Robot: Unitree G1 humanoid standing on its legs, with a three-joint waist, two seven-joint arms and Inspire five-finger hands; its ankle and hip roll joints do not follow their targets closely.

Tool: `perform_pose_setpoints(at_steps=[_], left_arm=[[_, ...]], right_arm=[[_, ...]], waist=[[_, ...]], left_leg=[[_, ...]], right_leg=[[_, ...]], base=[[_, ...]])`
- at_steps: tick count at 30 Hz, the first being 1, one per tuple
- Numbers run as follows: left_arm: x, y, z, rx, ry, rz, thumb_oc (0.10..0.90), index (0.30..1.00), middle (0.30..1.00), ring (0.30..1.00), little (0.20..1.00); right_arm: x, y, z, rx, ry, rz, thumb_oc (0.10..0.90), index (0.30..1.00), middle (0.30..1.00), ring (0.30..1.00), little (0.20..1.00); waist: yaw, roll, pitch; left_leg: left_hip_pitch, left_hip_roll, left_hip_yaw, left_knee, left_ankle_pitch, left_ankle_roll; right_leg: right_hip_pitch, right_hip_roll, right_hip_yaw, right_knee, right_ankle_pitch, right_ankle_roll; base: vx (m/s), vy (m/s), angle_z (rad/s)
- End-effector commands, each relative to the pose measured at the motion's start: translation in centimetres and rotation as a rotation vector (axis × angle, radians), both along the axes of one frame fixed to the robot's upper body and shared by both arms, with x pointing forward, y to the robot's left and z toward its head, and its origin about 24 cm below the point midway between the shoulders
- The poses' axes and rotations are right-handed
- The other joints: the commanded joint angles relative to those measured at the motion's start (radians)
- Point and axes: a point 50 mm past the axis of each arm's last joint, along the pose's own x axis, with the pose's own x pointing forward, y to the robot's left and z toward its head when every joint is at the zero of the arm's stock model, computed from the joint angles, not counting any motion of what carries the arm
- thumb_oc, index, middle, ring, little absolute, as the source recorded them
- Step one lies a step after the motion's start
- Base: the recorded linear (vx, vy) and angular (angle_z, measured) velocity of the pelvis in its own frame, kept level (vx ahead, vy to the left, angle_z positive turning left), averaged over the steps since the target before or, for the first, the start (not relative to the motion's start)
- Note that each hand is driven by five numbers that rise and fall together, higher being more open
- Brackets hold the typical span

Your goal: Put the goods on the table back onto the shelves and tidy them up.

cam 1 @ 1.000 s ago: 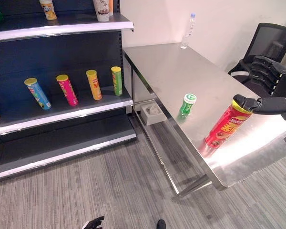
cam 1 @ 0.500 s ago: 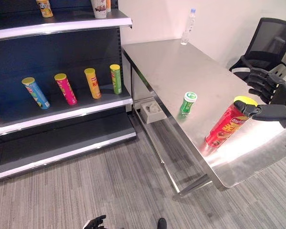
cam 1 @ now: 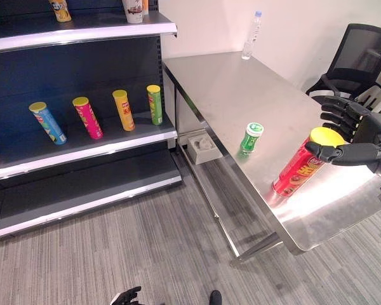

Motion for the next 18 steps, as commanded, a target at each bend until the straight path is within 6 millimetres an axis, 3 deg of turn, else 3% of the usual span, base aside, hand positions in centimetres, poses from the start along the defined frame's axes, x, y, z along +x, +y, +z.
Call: perform_pose_setpoints(at_steps=[1, 18], left_arm=[[2.38, 0.32, 0.79, 0.019, -0.085, -0.098, 0.8, 0.9, 0.9, 0.9, 0.9], [2.41, 0.35, 0.8, 0.014, -0.089, -0.089, 0.8, 0.9, 0.9, 0.9, 0.9]], right_arm=[[0.16, 0.63, 3.85, -0.041, -0.155, 0.04, 0.8, 0.9, 0.9, 0.9, 0.9], [0.3, 0.8, 3.18, -0.144, -0.066, 0.05, 0.8, 0.9, 0.9, 0.9, 0.9]], waist=[[0.031, -0.036, -0.034], [0.025, -0.048, -0.029]], left_leg=[[0.006, 0.02, 0.043, 0.008, -0.058, -0.066], [0.005, 0.023, 0.048, 0.008, -0.056, -0.067]], right_leg=[[0.04, -0.062, 0.0, 0.012, -0.068, 0.131], [0.034, -0.062, 0.001, 0.012, -0.064, 0.133]], base=[[0.0, 0.0, 0.0], [0.0, 0.0, 0.0]])
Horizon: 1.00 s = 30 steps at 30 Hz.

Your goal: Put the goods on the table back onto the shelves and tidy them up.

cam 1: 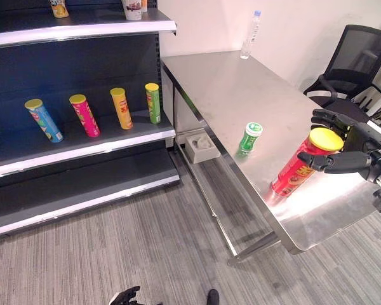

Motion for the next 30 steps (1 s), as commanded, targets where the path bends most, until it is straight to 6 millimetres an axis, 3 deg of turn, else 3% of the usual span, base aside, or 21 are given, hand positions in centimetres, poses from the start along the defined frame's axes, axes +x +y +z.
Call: perform_pose_setpoints(at_steps=[1, 20, 21, 22, 23, 24, 30], left_arm=[[2.3, 0.0, 0.7, 0.006, -0.087, -0.087, 0.8, 0.9, 0.9, 0.9, 0.9], [2.3, -0.1, 0.7, 0.005, -0.087, -0.095, 0.8, 0.9, 0.9, 0.9, 0.9], [2.4, 0.0, 0.7, 0.007, -0.089, -0.092, 0.8, 0.9, 0.9, 0.9, 0.9], [2.4, 0.0, 0.7, 0.007, -0.089, -0.092, 0.8, 0.9, 0.9, 0.9, 0.9], [2.4, 0.0, 0.7, 0.007, -0.09, -0.091, 0.8, 0.9, 0.9, 0.9, 0.9], [2.4, 0.0, 0.7, 0.007, -0.089, -0.092, 0.8, 0.9, 0.9, 0.9, 0.9], [2.4, 0.1, 0.7, 0.009, -0.09, -0.085, 0.8, 0.9, 0.9, 0.9, 0.9]], right_arm=[[0.2, 0.5, 4.5, -0.117, -0.146, 0.034, 0.8, 0.9, 0.9, 0.9, 0.9], [0.4, 0.4, 5.2, -0.25, -0.078, 0.038, 0.8, 0.9, 0.9, 0.9, 0.9], [0.4, 0.3, 5.4, -0.259, -0.078, 0.032, 0.692, 0.738, 0.738, 0.738, 0.738], [0.4, 0.3, 5.4, -0.259, -0.078, 0.033, 0.692, 0.738, 0.738, 0.738, 0.738], [0.4, 0.2, 5.4, -0.261, -0.077, 0.026, 0.571, 0.556, 0.556, 0.556, 0.556], [0.4, 0.1, 5.5, -0.261, -0.077, 0.021, 0.406, 0.309, 0.309, 0.309, 0.309], [0.5, -0.3, 5.1, -0.253, -0.066, -0.001, 0.4, 0.3, 0.3, 0.3, 0.3]], waist=[[0.03, -0.031, -0.035], [0.023, -0.046, -0.032], [0.023, -0.048, -0.032], [0.023, -0.048, -0.032], [0.022, -0.05, -0.032], [0.022, -0.051, -0.031], [0.02, -0.053, -0.032]], left_leg=[[0.005, 0.024, 0.048, 0.007, -0.053, -0.063], [0.003, 0.027, 0.053, 0.007, -0.052, -0.068], [0.002, 0.028, 0.052, 0.007, -0.052, -0.069], [0.002, 0.028, 0.052, 0.007, -0.052, -0.069], [0.002, 0.028, 0.052, 0.007, -0.052, -0.07], [0.001, 0.029, 0.052, 0.007, -0.052, -0.07], [-0.001, 0.029, 0.053, 0.007, -0.05, -0.07]], right_leg=[[0.034, -0.063, 0.0, 0.012, -0.064, 0.133], [0.03, -0.061, 0.003, 0.012, -0.062, 0.135], [0.03, -0.061, 0.003, 0.012, -0.061, 0.135], [0.03, -0.061, 0.003, 0.012, -0.061, 0.135], [0.029, -0.061, 0.003, 0.012, -0.061, 0.136], [0.029, -0.061, 0.004, 0.012, -0.062, 0.136], [0.027, -0.061, 0.004, 0.012, -0.061, 0.136]], base=[[0.0, 0.0, 0.0], [0.0, 0.0, 0.0], [0.0, 0.0, 0.0], [0.0, 0.0, 0.0], [0.0, 0.0, 0.0], [0.0, 0.0, 0.0], [0.0, 0.0, 0.0]])
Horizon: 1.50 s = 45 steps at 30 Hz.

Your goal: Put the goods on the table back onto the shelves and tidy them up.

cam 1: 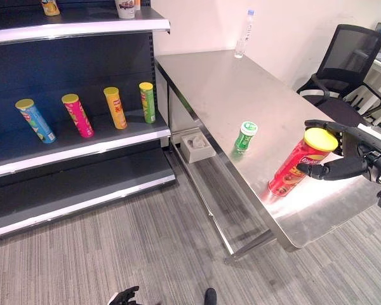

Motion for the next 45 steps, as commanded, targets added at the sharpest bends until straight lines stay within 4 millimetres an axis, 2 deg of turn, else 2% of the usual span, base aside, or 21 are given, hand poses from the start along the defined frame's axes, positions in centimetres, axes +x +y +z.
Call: perform_pose_setpoints(at_steps=[1, 11, 37, 45], left_arm=[[2.4, -0.1, 0.7, 0.004, -0.09, -0.078, 0.8, 0.9, 0.9, 0.9, 0.9], [2.6, -0.2, 0.7, 0.001, -0.091, -0.078, 0.8, 0.9, 0.9, 0.9, 0.9], [2.6, -0.1, 0.7, 0.009, -0.084, -0.075, 0.8, 0.9, 0.9, 0.9, 0.9], [2.8, 0.1, 0.8, 0.014, -0.089, -0.07, 0.8, 0.9, 0.9, 0.9, 0.9]], right_arm=[[0.4, -0.4, 4.3, -0.051, -0.166, -0.018, 0.4, 0.3, 0.3, 0.3, 0.3], [0.8, -0.6, 3.3, 0.01, -0.174, -0.054, 0.4, 0.3, 0.3, 0.3, 0.3], [0.9, -0.3, 2.2, 0.109, -0.206, -0.064, 0.4, 0.3, 0.3, 0.3, 0.3], [0.8, -0.2, 2.3, 0.197, -0.296, -0.089, 0.4, 0.3, 0.3, 0.3, 0.3]], waist=[[0.042, -0.043, -0.032], [0.046, -0.041, -0.028], [0.047, -0.037, -0.025], [0.051, -0.031, -0.024]], left_leg=[[-0.001, 0.029, 0.053, 0.006, -0.05, -0.07], [0.003, 0.027, 0.053, 0.006, -0.05, -0.066], [0.003, 0.027, 0.052, 0.006, -0.054, -0.064], [0.005, 0.027, 0.049, 0.007, -0.057, -0.06]], right_leg=[[0.027, -0.062, 0.003, 0.006, -0.061, 0.136], [0.027, -0.061, 0.004, 0.006, -0.06, 0.136], [0.03, -0.064, -0.003, 0.006, -0.06, 0.136], [0.033, -0.064, -0.005, 0.006, -0.065, 0.134]], base=[[0.0, 0.0, 0.0], [0.0, 0.0, 0.0], [0.0, 0.0, 0.0], [0.0, 0.0, 0.0]])
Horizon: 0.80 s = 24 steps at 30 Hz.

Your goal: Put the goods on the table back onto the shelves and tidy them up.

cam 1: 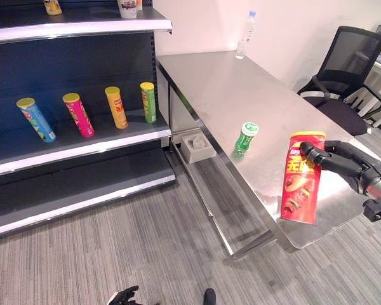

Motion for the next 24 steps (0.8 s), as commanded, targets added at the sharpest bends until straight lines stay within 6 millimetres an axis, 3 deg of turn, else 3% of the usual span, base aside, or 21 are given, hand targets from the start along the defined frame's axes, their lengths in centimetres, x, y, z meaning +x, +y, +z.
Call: perform_pose_setpoints(at_steps=[1, 6, 10, 17, 19, 24], left_arm=[[2.8, -0.1, 0.8, 0.01, -0.09, -0.068, 0.8, 0.9, 0.9, 0.9, 0.9], [3.0, 0.2, 0.9, 0.033, -0.096, -0.067, 0.8, 0.9, 0.9, 0.9, 0.9], [3.2, 0.3, 1.0, 0.062, -0.1, -0.077, 0.8, 0.9, 0.9, 0.9, 0.9], [3.2, 0.3, 1.0, 0.062, -0.1, -0.077, 0.8, 0.9, 0.9, 0.9, 0.9], [2.9, 0.6, 1.0, 0.075, -0.093, -0.071, 0.8, 0.9, 0.9, 0.9, 0.9], [2.5, 0.6, 1.0, 0.075, -0.084, -0.068, 0.8, 0.9, 0.9, 0.9, 0.9]], right_arm=[[0.8, -0.3, 6.7, 0.081, -0.39, -0.063, 0.4, 0.3, 0.3, 0.3, 0.3], [0.3, 0.0, 7.4, 0.13, -0.563, -0.137, 0.4, 0.3, 0.3, 0.3, 0.3], [-0.4, 0.8, 9.4, 0.074, -0.767, -0.215, 0.4, 0.3, 0.3, 0.3, 0.3], [-0.4, 0.8, 9.4, 0.074, -0.767, -0.216, 0.4, 0.3, 0.3, 0.3, 0.3], [-1.0, 1.6, 11.6, 0.107, -0.914, -0.219, 0.4, 0.3, 0.3, 0.3, 0.3], [-0.8, 1.8, 12.4, 0.092, -0.937, -0.218, 0.4, 0.3, 0.3, 0.3, 0.3]], waist=[[0.048, -0.023, -0.021], [0.054, -0.011, -0.024], [0.067, 0.004, -0.032], [0.067, 0.003, -0.031], [0.084, 0.013, -0.041], [0.093, 0.016, -0.048]], left_leg=[[0.006, 0.026, 0.047, 0.008, -0.061, -0.063], [0.009, 0.024, 0.041, 0.01, -0.067, -0.058], [0.013, 0.022, 0.029, 0.012, -0.074, -0.053], [0.014, 0.022, 0.029, 0.012, -0.074, -0.053], [0.019, 0.021, 0.016, 0.013, -0.076, -0.054], [0.025, 0.024, 0.006, 0.014, -0.077, -0.057]], right_leg=[[0.034, -0.064, -0.006, 0.006, -0.068, 0.137], [0.04, -0.063, -0.011, 0.006, -0.074, 0.136], [0.05, -0.064, -0.021, 0.006, -0.083, 0.134], [0.051, -0.064, -0.022, 0.006, -0.083, 0.134], [0.066, -0.065, -0.038, 0.006, -0.092, 0.131], [0.081, -0.065, -0.053, 0.006, -0.098, 0.127]], base=[[0.0, 0.0, 0.0], [0.0, 0.0, 0.0], [0.01, -0.003, 0.01], [0.0, -0.001, 0.05], [0.02, -0.033, 0.03], [0.0, -0.025, 0.11]])
